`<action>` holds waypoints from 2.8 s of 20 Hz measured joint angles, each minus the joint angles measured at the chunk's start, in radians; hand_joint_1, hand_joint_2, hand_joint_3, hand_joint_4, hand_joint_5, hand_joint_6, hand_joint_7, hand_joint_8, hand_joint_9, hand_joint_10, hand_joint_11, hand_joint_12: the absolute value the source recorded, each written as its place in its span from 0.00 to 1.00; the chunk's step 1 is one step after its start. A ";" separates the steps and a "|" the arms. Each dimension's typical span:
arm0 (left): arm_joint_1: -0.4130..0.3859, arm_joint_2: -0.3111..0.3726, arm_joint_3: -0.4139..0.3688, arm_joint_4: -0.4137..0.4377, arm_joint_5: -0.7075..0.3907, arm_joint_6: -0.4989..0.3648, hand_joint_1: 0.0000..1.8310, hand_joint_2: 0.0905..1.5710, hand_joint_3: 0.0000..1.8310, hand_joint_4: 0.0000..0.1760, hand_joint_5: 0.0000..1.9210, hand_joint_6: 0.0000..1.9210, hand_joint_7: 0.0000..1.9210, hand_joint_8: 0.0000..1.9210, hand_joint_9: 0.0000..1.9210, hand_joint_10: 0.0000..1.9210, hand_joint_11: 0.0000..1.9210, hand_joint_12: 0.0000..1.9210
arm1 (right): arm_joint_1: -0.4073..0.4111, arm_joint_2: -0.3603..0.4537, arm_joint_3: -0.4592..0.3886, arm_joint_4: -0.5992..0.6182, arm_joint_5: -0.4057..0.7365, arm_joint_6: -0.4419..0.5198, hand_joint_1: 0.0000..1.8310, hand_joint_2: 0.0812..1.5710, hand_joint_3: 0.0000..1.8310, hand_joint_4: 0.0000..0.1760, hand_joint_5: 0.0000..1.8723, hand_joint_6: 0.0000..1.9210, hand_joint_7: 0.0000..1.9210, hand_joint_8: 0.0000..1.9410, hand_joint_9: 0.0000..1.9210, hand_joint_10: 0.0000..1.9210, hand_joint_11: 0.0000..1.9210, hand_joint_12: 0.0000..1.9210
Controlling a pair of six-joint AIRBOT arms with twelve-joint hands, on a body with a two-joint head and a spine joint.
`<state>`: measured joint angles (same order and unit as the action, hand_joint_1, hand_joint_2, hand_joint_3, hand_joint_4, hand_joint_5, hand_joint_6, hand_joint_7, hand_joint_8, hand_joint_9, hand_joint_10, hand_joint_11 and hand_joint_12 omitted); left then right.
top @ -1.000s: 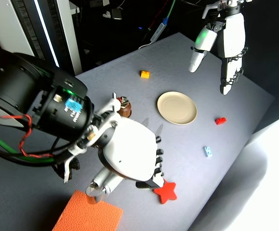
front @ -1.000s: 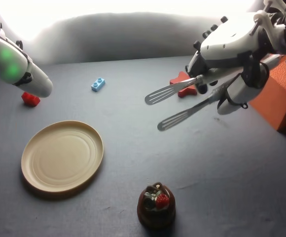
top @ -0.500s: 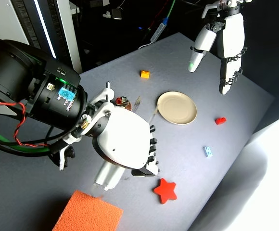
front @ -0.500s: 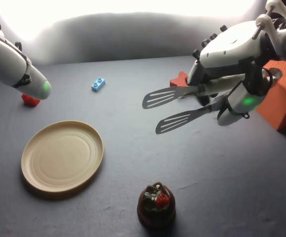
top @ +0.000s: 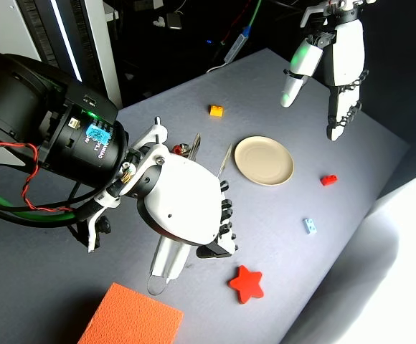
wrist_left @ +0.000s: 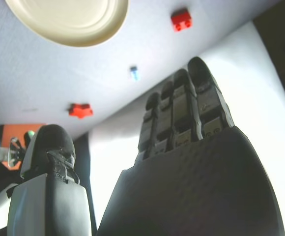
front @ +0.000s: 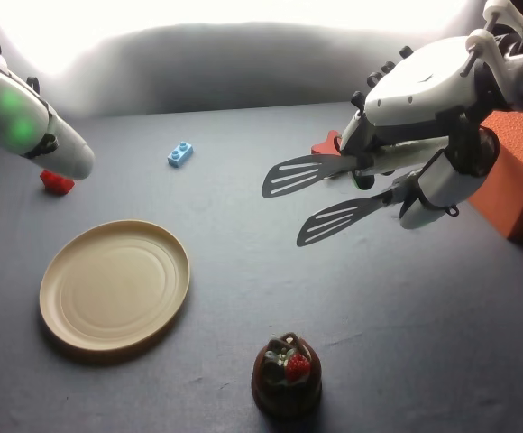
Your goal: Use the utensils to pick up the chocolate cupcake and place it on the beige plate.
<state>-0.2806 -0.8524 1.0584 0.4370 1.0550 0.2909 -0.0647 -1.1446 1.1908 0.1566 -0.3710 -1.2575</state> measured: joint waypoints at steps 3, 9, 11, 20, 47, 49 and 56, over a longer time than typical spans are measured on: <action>0.000 0.000 0.000 0.000 0.000 0.000 0.21 0.70 0.00 0.00 0.05 0.00 0.05 0.00 0.07 0.00 0.00 0.23 | 0.000 0.000 0.000 0.000 0.000 -0.032 0.57 0.64 0.00 0.00 0.38 0.29 0.30 0.60 0.25 0.74 0.22 0.89; 0.000 0.000 0.000 0.000 0.000 -0.002 0.21 0.70 0.00 0.00 0.05 0.00 0.05 0.00 0.08 0.00 0.00 0.24 | 0.000 0.000 0.000 0.002 -0.013 -0.111 0.59 0.72 0.00 0.00 0.47 0.60 0.33 0.59 0.27 0.75 0.24 0.90; 0.000 0.000 0.000 -0.001 0.000 -0.002 0.20 0.70 0.00 0.00 0.05 0.00 0.05 0.00 0.08 0.00 0.00 0.24 | 0.000 0.000 0.000 0.004 -0.020 -0.151 0.59 0.72 0.00 0.00 0.47 0.59 0.34 0.59 0.27 0.74 0.25 0.90; 0.000 0.000 0.000 0.000 0.000 -0.004 0.20 0.70 0.00 0.00 0.04 0.00 0.04 0.00 0.07 0.00 0.00 0.23 | 0.000 0.002 -0.008 0.002 -0.014 -0.204 0.59 0.73 0.00 0.00 0.46 0.60 0.35 0.57 0.28 0.73 0.25 0.90; 0.005 0.000 0.000 -0.001 0.008 -0.012 0.21 0.70 0.00 0.00 0.05 0.00 0.05 0.00 0.07 0.00 0.00 0.18 | -0.122 0.045 -0.171 0.006 0.068 -0.405 0.57 0.64 0.00 0.00 0.33 0.47 0.30 0.62 0.25 0.76 0.24 0.89; 0.004 0.000 0.000 0.000 0.008 -0.012 0.21 0.70 0.00 0.00 0.05 0.00 0.05 0.00 0.07 0.00 0.00 0.19 | -0.122 0.045 -0.172 0.005 0.069 -0.409 0.57 0.64 0.00 0.00 0.31 0.48 0.28 0.64 0.25 0.76 0.25 0.88; 0.004 0.000 0.000 -0.001 0.008 -0.012 0.21 0.70 0.00 0.00 0.05 0.00 0.06 0.00 0.07 0.00 0.00 0.18 | -0.153 0.046 -0.196 0.006 0.130 -0.495 0.57 0.61 0.00 0.00 0.34 0.48 0.29 0.66 0.24 0.77 0.25 0.89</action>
<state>-0.2764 -0.8524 1.0584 0.4358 1.0630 0.2787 -0.2176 -1.0985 0.9947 0.1631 -0.2409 -1.7523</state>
